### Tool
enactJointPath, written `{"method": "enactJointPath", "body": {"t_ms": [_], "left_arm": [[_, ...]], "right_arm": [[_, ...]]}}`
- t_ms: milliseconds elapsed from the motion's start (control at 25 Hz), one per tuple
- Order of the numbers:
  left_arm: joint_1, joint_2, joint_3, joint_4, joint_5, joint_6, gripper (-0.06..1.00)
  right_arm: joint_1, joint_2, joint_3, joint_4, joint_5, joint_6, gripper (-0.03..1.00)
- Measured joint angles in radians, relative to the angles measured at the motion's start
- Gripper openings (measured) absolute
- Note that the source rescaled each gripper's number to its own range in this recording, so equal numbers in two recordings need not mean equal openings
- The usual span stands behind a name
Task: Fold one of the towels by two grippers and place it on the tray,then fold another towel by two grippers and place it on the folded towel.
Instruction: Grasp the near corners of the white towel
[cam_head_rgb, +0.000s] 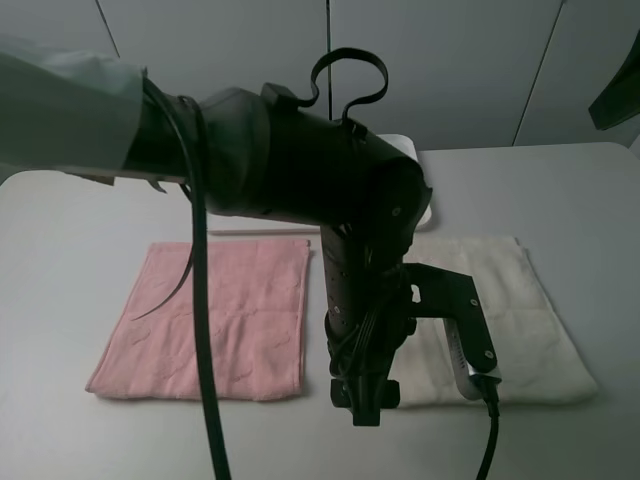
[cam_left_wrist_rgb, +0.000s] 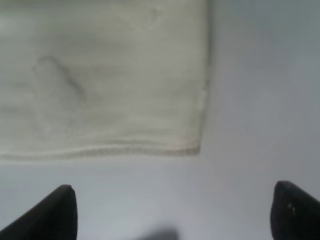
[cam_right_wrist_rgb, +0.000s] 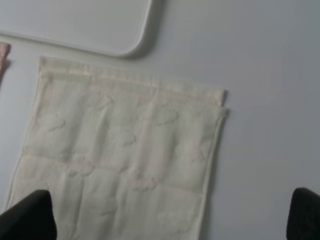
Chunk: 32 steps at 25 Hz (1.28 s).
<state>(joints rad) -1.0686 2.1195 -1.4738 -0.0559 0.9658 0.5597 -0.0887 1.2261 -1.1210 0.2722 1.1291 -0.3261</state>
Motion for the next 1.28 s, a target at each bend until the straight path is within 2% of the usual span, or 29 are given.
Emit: {"method": "enactJointPath", "body": {"t_ms": [320,520,680,800,960,1280], "left_arm": [[-0.063,0.077,-0.025,0.004,0.013,-0.016,1.00],[-0.065,0.109,-0.025,0.024,0.023,-0.031,1.00],[-0.065,0.109,-0.025,0.031,0.006,-0.033,1.00],[-0.065,0.109,-0.025,0.033,-0.005,-0.033,1.00],[-0.065,0.109,-0.025,0.033,-0.020,-0.033,1.00],[-0.065,0.109,-0.025,0.034,-0.020,-0.033,1.00]], "right_arm": [[0.000,0.002,0.000,0.000,0.029,-0.018,1.00],[0.000,0.002,0.000,-0.016,0.045,-0.038,1.00],[0.000,0.002,0.000,-0.031,0.076,-0.103,1.00],[0.000,0.003,0.000,-0.057,0.086,-0.207,1.00],[0.000,0.020,0.034,-0.107,0.091,-0.421,1.00],[0.000,0.101,0.234,-0.142,0.072,-0.783,1.00]]}}
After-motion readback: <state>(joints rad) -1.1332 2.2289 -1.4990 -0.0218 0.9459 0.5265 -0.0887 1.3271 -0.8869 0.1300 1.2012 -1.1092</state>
